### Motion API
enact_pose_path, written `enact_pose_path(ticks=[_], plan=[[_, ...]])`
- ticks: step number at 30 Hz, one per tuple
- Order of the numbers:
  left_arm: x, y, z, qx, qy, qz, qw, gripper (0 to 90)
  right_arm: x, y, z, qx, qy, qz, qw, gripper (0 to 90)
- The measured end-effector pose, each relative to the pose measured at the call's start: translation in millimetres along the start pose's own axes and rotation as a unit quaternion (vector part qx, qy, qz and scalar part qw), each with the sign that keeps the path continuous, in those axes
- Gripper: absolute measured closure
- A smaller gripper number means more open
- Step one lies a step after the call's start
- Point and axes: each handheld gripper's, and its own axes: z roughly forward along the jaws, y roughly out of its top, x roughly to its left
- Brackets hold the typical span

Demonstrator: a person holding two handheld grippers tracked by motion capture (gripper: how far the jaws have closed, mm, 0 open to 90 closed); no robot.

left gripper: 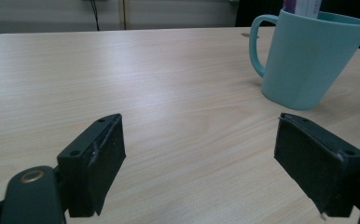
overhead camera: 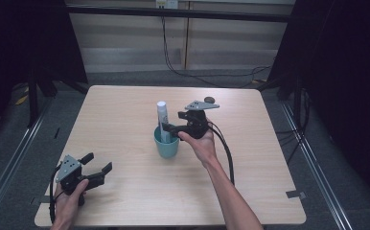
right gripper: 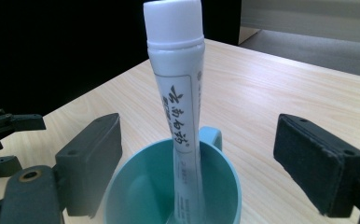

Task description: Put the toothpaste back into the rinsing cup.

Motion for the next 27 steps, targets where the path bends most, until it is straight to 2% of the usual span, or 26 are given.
enact_pose_path(ticks=[9,20,25,27], plan=[[-0.4,-0.1,-0.5,0.002,0.001,0.001,1.0,16.0,0.3,2.6,-12.2,0.003,-0.009,0.004,0.9999,14.0],[-0.7,-0.2,-1.0,0.004,0.005,0.001,1.0,15.9,-5.2,-5.0,-35.1,-0.007,-0.017,0.003,0.9998,14.0],[-1.0,-0.3,-1.1,0.003,0.005,0.0,1.0,15.9,-4.2,-4.4,-47.4,-0.016,-0.022,-0.01,0.9996,14.1],[-1.1,-0.3,-1.1,0.003,0.006,0.0,1.0,15.8,-4.6,-6.3,-52.8,-0.012,-0.033,-0.016,0.9993,14.1]])
